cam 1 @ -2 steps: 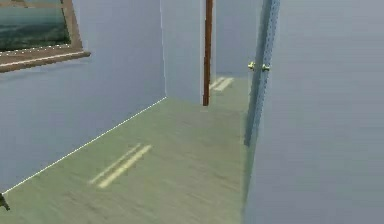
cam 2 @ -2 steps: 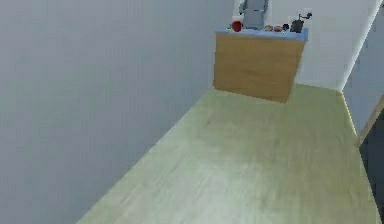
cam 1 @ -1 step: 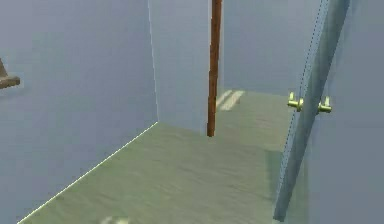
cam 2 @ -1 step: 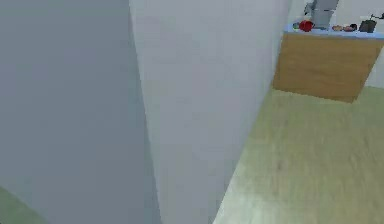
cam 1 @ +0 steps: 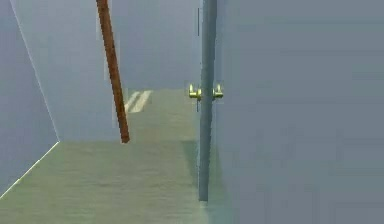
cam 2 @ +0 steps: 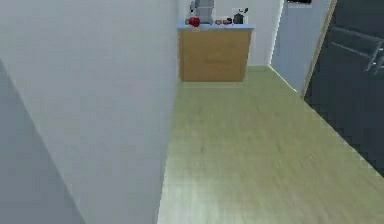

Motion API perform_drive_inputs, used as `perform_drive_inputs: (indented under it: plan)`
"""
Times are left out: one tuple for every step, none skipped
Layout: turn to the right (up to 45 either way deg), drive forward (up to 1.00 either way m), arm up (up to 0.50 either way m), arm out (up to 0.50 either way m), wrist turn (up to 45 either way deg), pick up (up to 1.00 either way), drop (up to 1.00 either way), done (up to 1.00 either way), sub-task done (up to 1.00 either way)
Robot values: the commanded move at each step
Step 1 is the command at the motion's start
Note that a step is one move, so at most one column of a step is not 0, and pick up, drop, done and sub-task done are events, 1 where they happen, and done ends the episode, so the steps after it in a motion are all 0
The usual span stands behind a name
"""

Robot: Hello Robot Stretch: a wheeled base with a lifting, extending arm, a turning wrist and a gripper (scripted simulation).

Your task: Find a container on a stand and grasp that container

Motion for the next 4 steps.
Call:
perform_drive_inputs:
  plan:
    - [0.0,0.05,0.00,0.00,0.0,0.00,0.00,0.00,0.00]
    - [-18.0,0.00,0.00,0.00,0.0,0.00,0.00,0.00,0.00]
    - [0.0,1.00,0.00,0.00,0.0,0.00,0.00,0.00,0.00]
    - [0.0,0.25,0.00,0.00,0.0,0.00,0.00,0.00,0.00]
